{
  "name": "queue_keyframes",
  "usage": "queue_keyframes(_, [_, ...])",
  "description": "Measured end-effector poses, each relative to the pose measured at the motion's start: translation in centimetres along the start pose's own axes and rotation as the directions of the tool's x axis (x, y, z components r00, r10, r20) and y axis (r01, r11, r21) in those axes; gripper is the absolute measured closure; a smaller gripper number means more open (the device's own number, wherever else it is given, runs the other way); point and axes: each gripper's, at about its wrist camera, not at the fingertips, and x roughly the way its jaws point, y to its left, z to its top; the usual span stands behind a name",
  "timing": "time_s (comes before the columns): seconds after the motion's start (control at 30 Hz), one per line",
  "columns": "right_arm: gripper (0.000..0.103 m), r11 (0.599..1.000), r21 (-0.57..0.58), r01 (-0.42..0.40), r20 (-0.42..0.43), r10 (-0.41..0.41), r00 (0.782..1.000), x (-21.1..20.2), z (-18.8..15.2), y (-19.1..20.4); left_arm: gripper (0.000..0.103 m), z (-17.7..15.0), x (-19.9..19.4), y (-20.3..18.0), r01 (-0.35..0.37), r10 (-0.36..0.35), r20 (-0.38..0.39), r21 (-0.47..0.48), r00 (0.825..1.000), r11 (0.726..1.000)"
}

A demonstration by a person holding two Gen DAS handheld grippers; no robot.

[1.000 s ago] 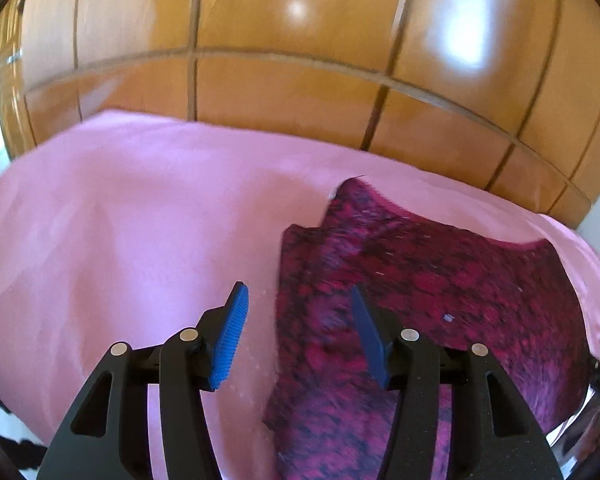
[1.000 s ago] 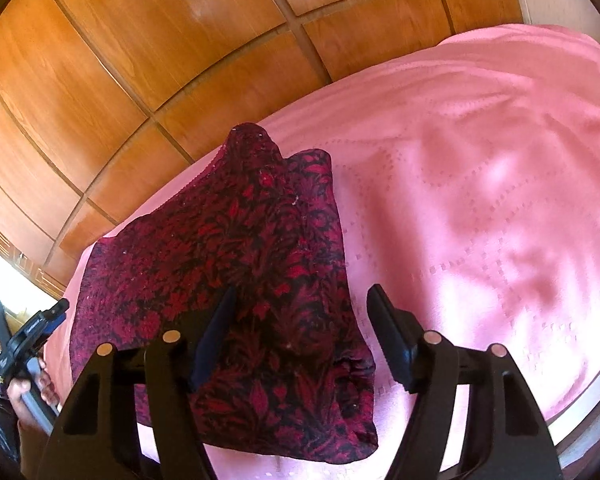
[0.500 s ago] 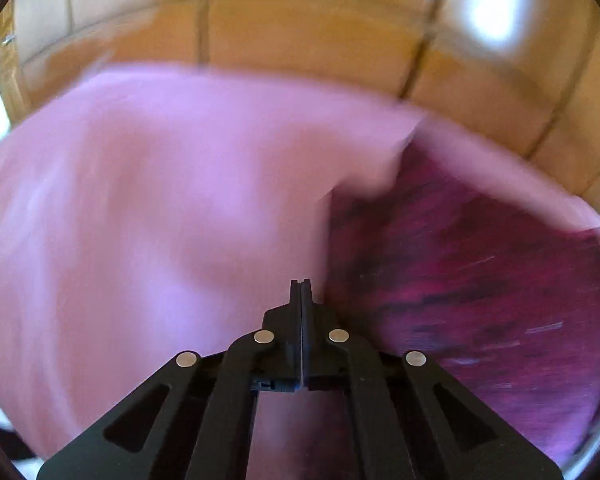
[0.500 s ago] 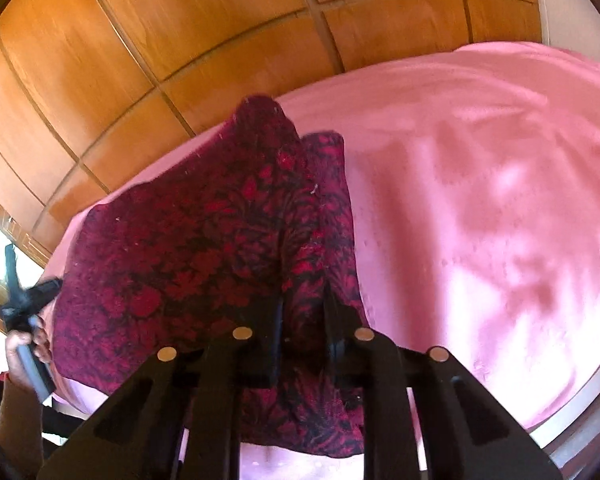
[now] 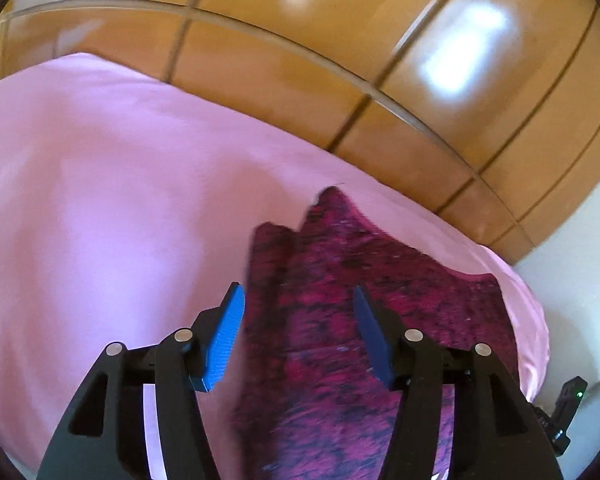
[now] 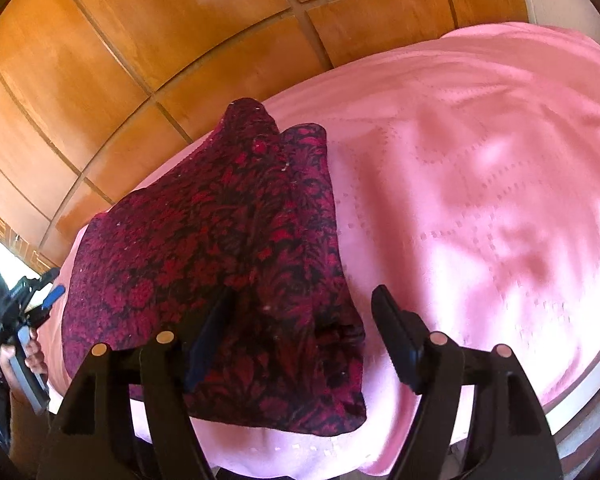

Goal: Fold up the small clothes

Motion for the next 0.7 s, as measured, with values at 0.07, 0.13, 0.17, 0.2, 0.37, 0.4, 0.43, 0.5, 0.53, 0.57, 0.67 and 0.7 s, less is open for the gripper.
queue_keyframes(0.07, [0.028,1.0,0.0,0.0,-0.001,0.0,1.0,0.1,-0.1,0.1,0.049,0.2,1.5,-0.7,-0.032,0.034,-0.028,0.045,0.999,0.998])
queue_keyframes(0.13, [0.024,1.0,0.001,-0.003,-0.006,0.003,1.0,0.3,-0.2,0.2,0.092,0.0,3.1,-0.2,-0.042,0.046,-0.084,0.049,0.995,0.998])
queue_keyframes(0.17, [0.023,1.0,0.001,-0.001,-0.008,0.001,1.0,0.6,-0.2,0.3,0.092,0.3,3.7,0.0,-0.044,0.047,-0.076,0.042,0.996,0.998])
queue_keyframes(0.2, [0.023,1.0,0.001,-0.002,-0.011,0.002,1.0,0.6,-0.3,0.3,0.092,0.2,3.5,0.2,-0.038,0.041,-0.067,0.037,0.997,0.999])
queue_keyframes(0.37, [0.023,0.998,0.03,-0.062,-0.04,0.064,0.997,1.7,-0.5,-0.1,0.092,-1.2,5.0,0.8,-0.123,0.127,-0.066,0.072,0.99,0.99])
queue_keyframes(0.4, [0.021,0.997,0.033,-0.067,-0.044,0.068,0.997,2.0,-0.6,-0.1,0.092,-1.3,5.0,0.4,-0.135,0.141,-0.055,0.095,0.989,0.986])
queue_keyframes(0.43, [0.021,0.997,0.031,-0.068,-0.044,0.069,0.997,2.1,-0.6,-0.1,0.091,-1.2,4.9,0.0,-0.157,0.163,-0.045,0.108,0.986,0.982])
queue_keyframes(0.5, [0.021,0.995,0.044,-0.091,-0.049,0.093,0.994,2.2,-0.6,-0.3,0.088,-1.0,4.2,-0.5,-0.195,0.202,-0.042,0.136,0.978,0.971])
queue_keyframes(0.53, [0.021,0.994,0.05,-0.098,-0.052,0.101,0.994,2.1,-0.6,-0.4,0.087,-1.0,3.1,-1.6,-0.231,0.234,0.001,0.161,0.972,0.96])
queue_keyframes(0.57, [0.022,0.993,0.057,-0.108,-0.056,0.111,0.992,2.2,-0.5,-0.7,0.087,-1.0,2.3,-2.2,-0.238,0.236,0.029,0.171,0.971,0.956])
queue_keyframes(0.67, [0.03,0.993,0.042,-0.111,-0.067,0.114,0.991,2.3,-0.4,-0.7,0.087,-2.1,-0.6,-4.4,-0.2,0.186,0.084,0.197,0.979,0.96])
queue_keyframes(0.7, [0.032,0.992,0.041,-0.115,-0.072,0.118,0.99,2.3,-0.4,-0.8,0.087,-2.8,-1.4,-5.2,-0.156,0.141,0.089,0.207,0.986,0.966])
